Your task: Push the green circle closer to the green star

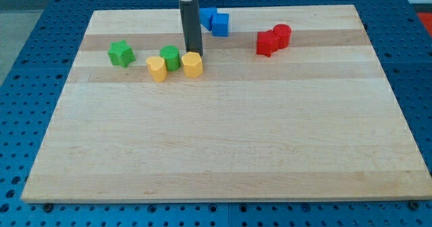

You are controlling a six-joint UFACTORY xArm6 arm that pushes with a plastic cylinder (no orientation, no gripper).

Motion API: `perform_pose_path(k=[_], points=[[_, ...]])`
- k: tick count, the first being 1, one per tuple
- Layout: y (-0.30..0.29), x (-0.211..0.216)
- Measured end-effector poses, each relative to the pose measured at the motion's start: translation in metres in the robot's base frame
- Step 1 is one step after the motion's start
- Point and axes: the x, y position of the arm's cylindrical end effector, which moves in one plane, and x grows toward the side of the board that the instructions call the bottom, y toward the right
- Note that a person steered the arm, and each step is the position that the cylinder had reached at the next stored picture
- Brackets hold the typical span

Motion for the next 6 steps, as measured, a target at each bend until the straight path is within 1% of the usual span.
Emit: perform_pose_path(k=[1, 2, 3, 4, 5, 6], points=[[0.000, 0.016], [-0.025, 0.005], [-0.063, -0.012], [-0.086, -0.013], [-0.093, -0.013], [-0.079, -0.012]])
